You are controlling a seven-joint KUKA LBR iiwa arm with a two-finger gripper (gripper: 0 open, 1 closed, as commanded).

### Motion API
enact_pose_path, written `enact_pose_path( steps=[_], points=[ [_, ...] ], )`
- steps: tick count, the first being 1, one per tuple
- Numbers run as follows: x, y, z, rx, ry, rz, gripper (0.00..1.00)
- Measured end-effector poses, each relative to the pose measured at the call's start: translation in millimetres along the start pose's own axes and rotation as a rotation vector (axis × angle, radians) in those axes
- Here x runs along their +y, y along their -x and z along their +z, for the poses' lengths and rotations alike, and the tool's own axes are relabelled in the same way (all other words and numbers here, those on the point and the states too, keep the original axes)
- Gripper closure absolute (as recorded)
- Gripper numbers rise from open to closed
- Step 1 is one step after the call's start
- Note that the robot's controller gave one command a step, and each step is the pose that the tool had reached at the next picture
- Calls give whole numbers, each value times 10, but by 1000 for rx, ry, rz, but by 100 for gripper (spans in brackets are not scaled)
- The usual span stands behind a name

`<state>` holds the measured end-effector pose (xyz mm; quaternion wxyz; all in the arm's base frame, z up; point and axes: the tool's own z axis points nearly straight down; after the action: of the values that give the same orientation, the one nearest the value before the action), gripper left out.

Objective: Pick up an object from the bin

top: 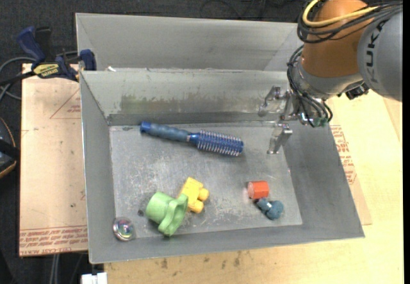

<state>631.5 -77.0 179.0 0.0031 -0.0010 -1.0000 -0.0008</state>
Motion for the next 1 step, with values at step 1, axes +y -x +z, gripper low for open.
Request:
enact_pose_path(
  steps=[1],
  points=[
    [620, 166, 955, -16, -1, 6, 0]
  ],
)
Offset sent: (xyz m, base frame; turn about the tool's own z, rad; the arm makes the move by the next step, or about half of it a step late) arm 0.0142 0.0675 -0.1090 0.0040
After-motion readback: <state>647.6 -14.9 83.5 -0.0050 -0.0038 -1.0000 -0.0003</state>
